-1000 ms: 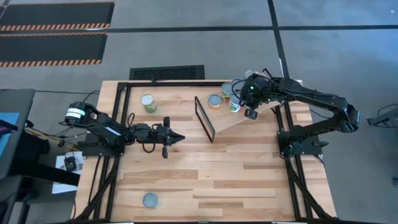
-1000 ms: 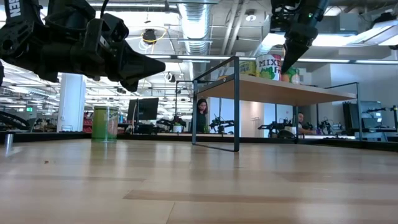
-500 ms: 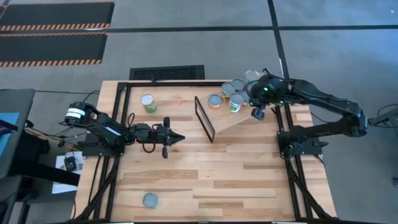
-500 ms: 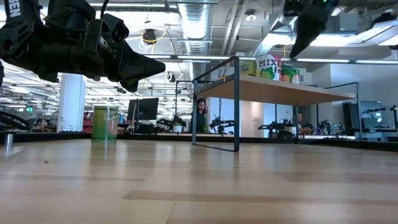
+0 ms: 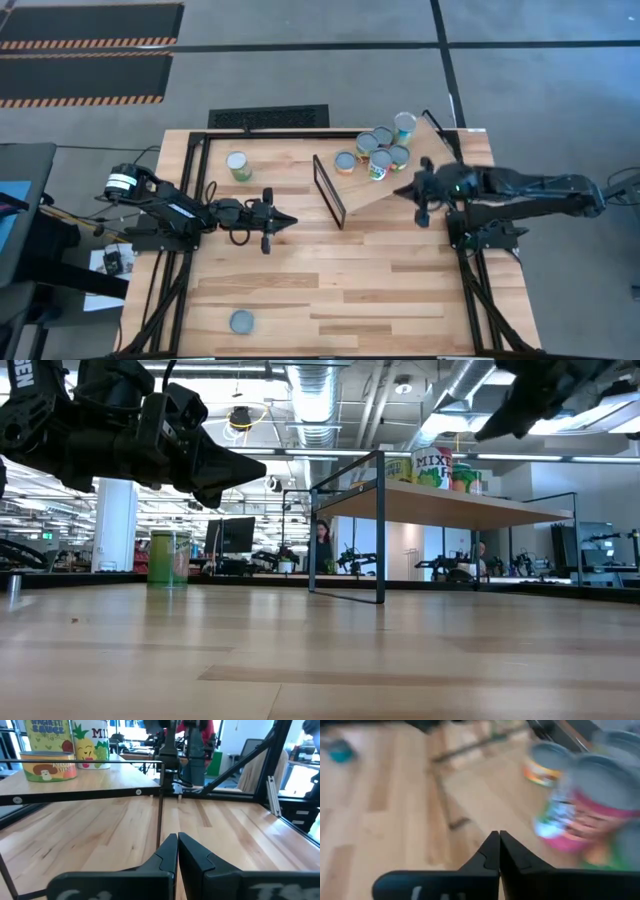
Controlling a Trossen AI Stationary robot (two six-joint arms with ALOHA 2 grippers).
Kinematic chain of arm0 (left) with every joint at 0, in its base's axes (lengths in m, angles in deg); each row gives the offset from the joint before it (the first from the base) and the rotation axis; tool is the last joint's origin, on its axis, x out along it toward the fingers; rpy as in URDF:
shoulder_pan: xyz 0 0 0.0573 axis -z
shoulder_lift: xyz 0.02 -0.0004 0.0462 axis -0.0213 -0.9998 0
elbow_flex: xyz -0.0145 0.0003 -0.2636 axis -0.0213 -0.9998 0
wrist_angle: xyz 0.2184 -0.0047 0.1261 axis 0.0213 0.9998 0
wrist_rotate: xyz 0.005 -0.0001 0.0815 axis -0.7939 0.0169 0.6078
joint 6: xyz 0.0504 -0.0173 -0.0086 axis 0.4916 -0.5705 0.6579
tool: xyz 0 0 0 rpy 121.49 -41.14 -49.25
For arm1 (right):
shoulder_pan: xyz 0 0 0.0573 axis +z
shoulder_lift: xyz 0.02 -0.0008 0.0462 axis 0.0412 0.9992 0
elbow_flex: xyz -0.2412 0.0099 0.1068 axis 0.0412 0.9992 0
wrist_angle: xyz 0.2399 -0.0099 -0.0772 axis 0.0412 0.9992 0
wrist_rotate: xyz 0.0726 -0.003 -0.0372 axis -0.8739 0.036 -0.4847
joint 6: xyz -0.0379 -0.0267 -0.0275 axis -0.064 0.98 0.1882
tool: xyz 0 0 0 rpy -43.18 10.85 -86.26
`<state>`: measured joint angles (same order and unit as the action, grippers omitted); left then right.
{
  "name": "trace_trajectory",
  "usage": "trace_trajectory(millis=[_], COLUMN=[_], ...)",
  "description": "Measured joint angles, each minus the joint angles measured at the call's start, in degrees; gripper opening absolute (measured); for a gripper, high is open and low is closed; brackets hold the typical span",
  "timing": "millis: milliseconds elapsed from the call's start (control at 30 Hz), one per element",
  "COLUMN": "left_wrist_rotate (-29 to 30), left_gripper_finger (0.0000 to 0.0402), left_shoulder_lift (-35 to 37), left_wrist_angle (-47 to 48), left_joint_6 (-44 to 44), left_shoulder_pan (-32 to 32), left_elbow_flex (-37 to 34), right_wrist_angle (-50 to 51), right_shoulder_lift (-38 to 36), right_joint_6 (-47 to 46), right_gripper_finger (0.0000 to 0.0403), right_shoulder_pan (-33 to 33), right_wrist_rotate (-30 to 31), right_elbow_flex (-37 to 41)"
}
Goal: Pick and place cans onto a shelf
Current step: Put the canned tuna on the shelf
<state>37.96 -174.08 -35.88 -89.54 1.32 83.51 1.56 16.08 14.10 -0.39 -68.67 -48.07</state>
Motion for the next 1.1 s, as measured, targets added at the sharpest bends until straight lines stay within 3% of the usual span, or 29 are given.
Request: trace_trajectory(millis=[200, 433, 567, 700, 867, 1100], left_wrist_rotate=[-0.1, -5.1, -6.2, -2.9, 2.7, 3.7], left_gripper_finger=[0.0002, 0.0002, 0.0002, 0.0002, 0.0002, 0.0002], left_shoulder_lift=[0.0, 0.0, 0.0, 0.0, 0.0, 0.0], left_wrist_angle=[3.8, 19.9, 36.0, 61.2, 83.5, 99.8], left_joint_6=[-0.7, 0.2, -0.8, -4.2, -13.6, -38.2], left_shoulder_pan=[0.1, 4.0, 8.6, 14.1, 21.3, 31.0], left_elbow_flex=[1.8, 10.1, 17.0, 26.4, 37.2, 45.9], right_wrist_angle=[-17.8, -35.7, -40.8, -44.2, -49.0, -54.2], right_shoulder_lift=[-4.8, -4.3, -3.0, -1.7, 0.2, 2.1], right_joint_6=[-1.0, -2.1, -1.9, -1.6, -1.8, -1.6], right_gripper_finger=[0.0008, 0.0011, 0.001, 0.0009, 0.001, 0.001], right_shoulder_pan=[9.9, 19.8, 24.9, 29.1, 33.3, 37.1], right_wrist_rotate=[3.6, 9.6, 14.7, 20.1, 24.5, 28.7], right_elbow_flex=[12.4, 21.8, 24.2, 25.9, 28.1, 30.7])
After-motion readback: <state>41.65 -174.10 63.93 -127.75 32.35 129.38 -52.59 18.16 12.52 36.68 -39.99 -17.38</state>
